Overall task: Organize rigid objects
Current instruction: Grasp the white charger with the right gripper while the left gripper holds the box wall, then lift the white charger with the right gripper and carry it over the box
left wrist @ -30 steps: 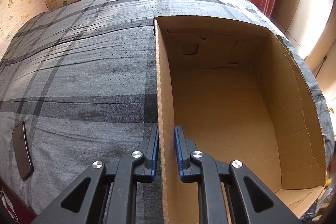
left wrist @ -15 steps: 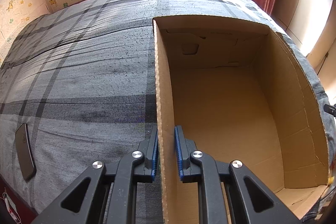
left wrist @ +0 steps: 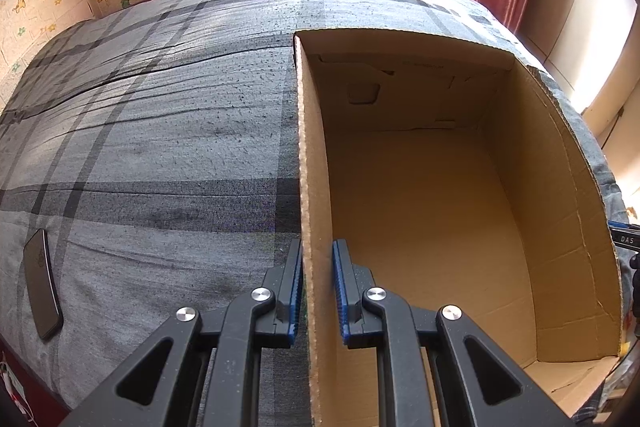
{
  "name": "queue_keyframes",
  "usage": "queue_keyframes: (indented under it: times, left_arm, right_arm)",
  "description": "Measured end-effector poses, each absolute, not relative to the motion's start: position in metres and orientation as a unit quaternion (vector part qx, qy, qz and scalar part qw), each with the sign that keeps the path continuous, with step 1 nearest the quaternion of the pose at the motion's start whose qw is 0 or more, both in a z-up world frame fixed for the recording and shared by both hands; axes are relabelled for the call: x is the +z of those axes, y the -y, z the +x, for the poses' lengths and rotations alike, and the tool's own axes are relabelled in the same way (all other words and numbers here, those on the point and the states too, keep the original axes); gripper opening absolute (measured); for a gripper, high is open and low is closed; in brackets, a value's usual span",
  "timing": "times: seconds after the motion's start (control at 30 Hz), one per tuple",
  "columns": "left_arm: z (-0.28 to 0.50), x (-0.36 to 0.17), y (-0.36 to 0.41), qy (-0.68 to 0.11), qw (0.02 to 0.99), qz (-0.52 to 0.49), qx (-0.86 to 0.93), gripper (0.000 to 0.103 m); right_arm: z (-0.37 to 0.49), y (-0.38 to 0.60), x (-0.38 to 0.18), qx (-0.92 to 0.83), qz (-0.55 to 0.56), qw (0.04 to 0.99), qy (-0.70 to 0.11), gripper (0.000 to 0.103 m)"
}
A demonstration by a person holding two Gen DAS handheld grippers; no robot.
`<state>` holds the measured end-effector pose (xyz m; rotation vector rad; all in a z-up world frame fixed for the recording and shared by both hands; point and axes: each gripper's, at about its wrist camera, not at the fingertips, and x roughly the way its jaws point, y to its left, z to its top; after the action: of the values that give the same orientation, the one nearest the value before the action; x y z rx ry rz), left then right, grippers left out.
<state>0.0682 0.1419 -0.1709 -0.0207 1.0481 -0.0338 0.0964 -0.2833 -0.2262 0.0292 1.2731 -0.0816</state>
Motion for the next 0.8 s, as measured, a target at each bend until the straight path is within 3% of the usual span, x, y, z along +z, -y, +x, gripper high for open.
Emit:
queue_keyframes:
  times: [0.03, 0.07, 0.8]
  left_arm:
    - [0.068, -0.171, -0.141, -0.501, 0.865, -0.007, -0.016, 0.016]
    - [0.068, -0.172, -0.14, -0.502, 0.865, -0.006, -0.015, 0.016]
    - [0.065, -0.17, -0.139, -0.498, 0.867, -0.005, -0.011, 0.016]
  right_arm:
    - [0.097, 0.283, -0.228, -0.029, 0.024, 0.802, -0.596, 0.058]
    - [0.097, 0.283, -0.229, -0.026, 0.029, 0.801, -0.598, 0.056]
    - [0.087, 0.268, -0.181, -0.045, 0.019, 0.821, -0.569, 0.056]
